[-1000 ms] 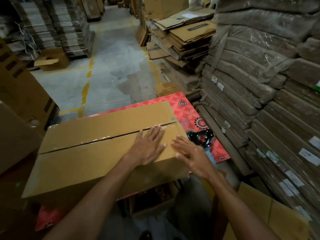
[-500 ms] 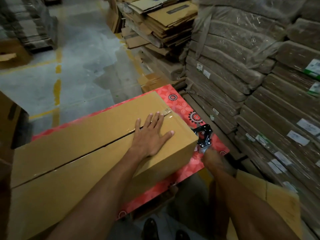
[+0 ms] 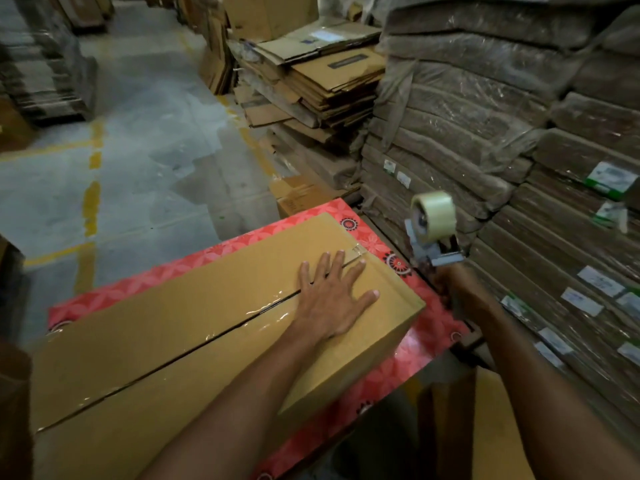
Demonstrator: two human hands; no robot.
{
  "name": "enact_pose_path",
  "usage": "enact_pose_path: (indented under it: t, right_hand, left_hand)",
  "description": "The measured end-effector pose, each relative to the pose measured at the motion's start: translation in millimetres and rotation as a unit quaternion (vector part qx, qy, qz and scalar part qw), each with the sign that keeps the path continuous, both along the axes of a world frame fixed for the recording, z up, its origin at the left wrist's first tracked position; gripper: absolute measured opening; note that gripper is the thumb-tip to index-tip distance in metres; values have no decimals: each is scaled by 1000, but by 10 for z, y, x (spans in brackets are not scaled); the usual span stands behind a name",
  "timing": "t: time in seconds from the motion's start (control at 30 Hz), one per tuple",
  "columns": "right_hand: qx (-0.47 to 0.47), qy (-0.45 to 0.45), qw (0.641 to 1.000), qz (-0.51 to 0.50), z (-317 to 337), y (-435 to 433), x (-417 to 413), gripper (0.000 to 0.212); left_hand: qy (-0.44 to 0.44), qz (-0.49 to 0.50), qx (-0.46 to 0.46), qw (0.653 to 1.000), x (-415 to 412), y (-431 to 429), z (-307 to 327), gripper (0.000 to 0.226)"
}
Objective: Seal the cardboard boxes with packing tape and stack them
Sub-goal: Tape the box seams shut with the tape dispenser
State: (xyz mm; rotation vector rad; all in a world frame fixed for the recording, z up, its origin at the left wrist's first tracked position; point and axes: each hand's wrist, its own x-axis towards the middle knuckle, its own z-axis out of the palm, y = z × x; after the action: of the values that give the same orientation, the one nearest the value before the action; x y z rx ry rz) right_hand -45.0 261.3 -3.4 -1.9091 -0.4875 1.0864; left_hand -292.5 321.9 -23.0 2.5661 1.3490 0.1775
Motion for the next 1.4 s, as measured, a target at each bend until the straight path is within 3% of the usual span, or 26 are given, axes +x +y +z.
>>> enact_pose_path:
  t: [0.07, 0.1, 0.13, 0.17, 0.23, 0.27, 0.3, 0.37, 0.5, 0.7, 0.8, 0.87, 0.97, 1.07, 1.17, 1.23, 1.3, 1.4]
  right_hand:
    - [23, 76, 996, 31, 343, -2, -107, 19]
    - [43, 106, 992, 49, 493, -24, -182, 23]
    - [66, 135, 986, 72, 634, -64, -293, 26]
    - [85, 162, 979, 93, 739, -105, -414, 27]
    - [105, 214, 964, 120, 852, -161, -633, 27]
    - [110, 223, 959, 136, 865, -175, -716, 25]
    - [112, 220, 957, 150, 858, -180, -776, 23]
    - [115, 193, 957, 185, 850, -199, -860, 20]
    - [141, 146, 953, 225, 820, -240, -909, 19]
    - [160, 133, 945, 253, 817, -220, -842, 15]
    - [170, 130, 943, 254, 810, -228, -771, 15]
    - [174, 128, 942, 256, 794, -241, -718, 16]
    - [175, 109, 944, 258, 753, -252, -648, 18]
    - [174, 105, 948, 246, 726, -227, -597, 16]
    - [171, 96, 948, 252, 711, -164, -577, 13]
    - [164, 71, 947, 267, 687, -116, -586, 30]
    - [166, 48, 948, 267, 686, -103, -602, 21]
    - [163, 54, 953, 249, 622, -144, -562, 12]
  left_hand:
    - [-103, -13, -34, 994, -5, 119, 117, 63]
    - [-197, -8, -82, 977, 10, 167, 232, 53]
    - [-310, 28, -170, 935, 37, 204, 373, 40]
    - [-418, 81, -285, 859, 67, 245, 528, 33]
    - [-543, 174, -484, 664, 92, 376, 783, 47]
    - [-556, 194, -552, 591, 61, 440, 866, 59]
    - [-550, 196, -597, 549, 17, 494, 931, 68]
    - [-540, 183, -635, 521, -88, 546, 983, 65]
    - [-551, 188, -655, 481, -216, 536, 918, 38]
    - [-524, 206, -653, 507, -241, 539, 807, 13]
    - [-520, 213, -650, 511, -195, 602, 790, 15]
    - [-521, 215, -652, 508, -134, 667, 793, 27]
    - [-510, 219, -641, 530, -12, 714, 808, 28]
    - [-491, 230, -603, 584, 94, 701, 797, 13]
    - [-466, 216, -541, 667, 159, 785, 799, 26]
    - [-452, 225, -498, 705, 184, 923, 822, 36]
    - [-446, 257, -461, 722, 130, 1150, 832, 40]
    - [-440, 274, -412, 750, -38, 1544, 863, 12]
